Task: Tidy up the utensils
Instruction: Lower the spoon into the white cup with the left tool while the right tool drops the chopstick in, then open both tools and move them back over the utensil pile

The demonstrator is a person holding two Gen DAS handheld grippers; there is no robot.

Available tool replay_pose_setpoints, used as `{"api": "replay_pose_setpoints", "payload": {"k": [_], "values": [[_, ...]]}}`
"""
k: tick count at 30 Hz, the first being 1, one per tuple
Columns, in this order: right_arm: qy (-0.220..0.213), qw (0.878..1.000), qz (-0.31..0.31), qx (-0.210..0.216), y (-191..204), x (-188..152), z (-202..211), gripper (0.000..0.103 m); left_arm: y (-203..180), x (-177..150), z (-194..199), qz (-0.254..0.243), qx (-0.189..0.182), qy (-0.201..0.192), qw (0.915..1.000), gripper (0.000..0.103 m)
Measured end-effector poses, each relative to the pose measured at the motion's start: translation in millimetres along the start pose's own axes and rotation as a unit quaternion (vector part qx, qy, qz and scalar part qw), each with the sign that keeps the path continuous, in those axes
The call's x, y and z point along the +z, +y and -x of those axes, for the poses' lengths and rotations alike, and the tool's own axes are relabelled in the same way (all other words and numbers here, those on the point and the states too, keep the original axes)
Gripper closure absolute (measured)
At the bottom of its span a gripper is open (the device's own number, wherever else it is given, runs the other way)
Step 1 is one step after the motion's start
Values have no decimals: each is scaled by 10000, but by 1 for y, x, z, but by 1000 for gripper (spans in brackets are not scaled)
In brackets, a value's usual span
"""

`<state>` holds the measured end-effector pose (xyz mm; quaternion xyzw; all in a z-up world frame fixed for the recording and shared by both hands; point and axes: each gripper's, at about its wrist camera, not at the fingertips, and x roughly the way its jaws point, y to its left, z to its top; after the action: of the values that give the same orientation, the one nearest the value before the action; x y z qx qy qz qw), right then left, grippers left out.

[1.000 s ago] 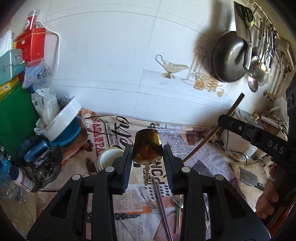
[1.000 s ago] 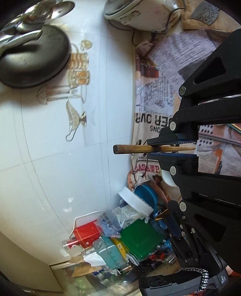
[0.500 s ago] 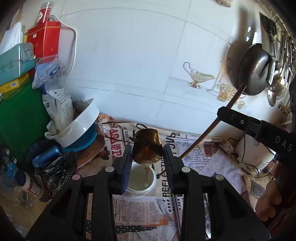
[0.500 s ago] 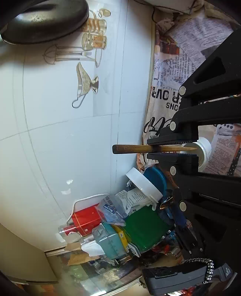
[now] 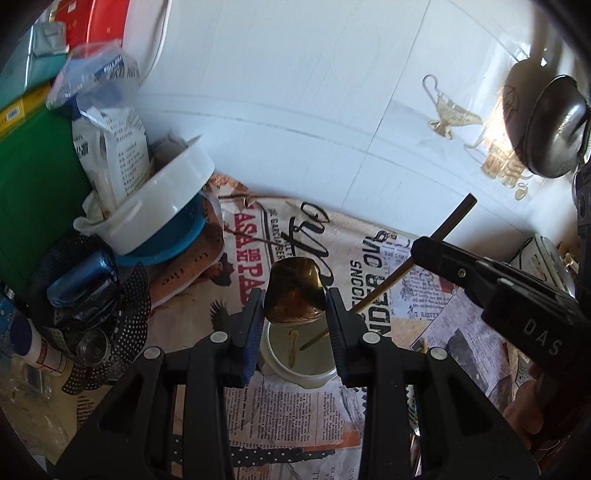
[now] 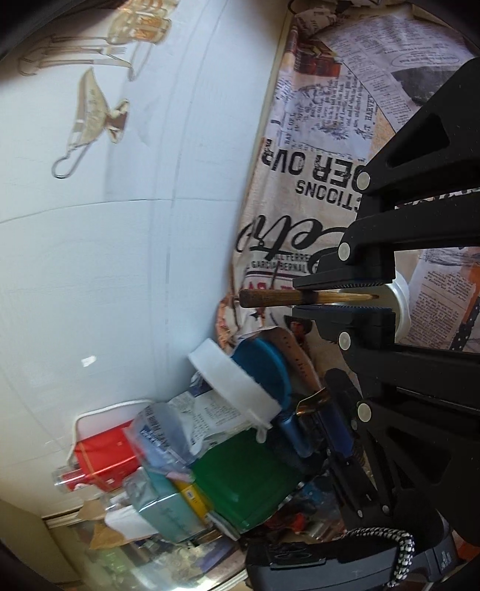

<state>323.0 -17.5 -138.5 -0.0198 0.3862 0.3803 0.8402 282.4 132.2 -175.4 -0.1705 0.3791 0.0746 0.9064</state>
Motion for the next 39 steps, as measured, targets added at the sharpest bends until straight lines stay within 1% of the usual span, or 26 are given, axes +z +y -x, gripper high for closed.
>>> {"api": "replay_pose_setpoints", "payload": {"k": [6,18,21,26,31,34,39], "values": [[301,9995,21,-81,-4,-7,-19,96,6,-2,-17,65,39,234,9997,70],[401,9988,167,-206,-2,-9,-22,96,6,1,-25,11,142,317,9994,70],[401,9988,162,-209,-3,-10,-18,94,4,1,-18,-54,221,195,9995,70],[298,9992,131,-246,-4,-10,-5,81,-2,3,-1,-155,270,28,9995,70],[82,9994,152,-316,-1,-11,18,79,-9,1,22,-267,312,-195,9990,70],[-60,9992,152,-359,0,-13,33,78,-17,-2,35,-325,309,-317,9985,67],[-295,9984,130,-456,1,-20,61,68,-31,-10,59,-450,334,-527,9970,60]]}}
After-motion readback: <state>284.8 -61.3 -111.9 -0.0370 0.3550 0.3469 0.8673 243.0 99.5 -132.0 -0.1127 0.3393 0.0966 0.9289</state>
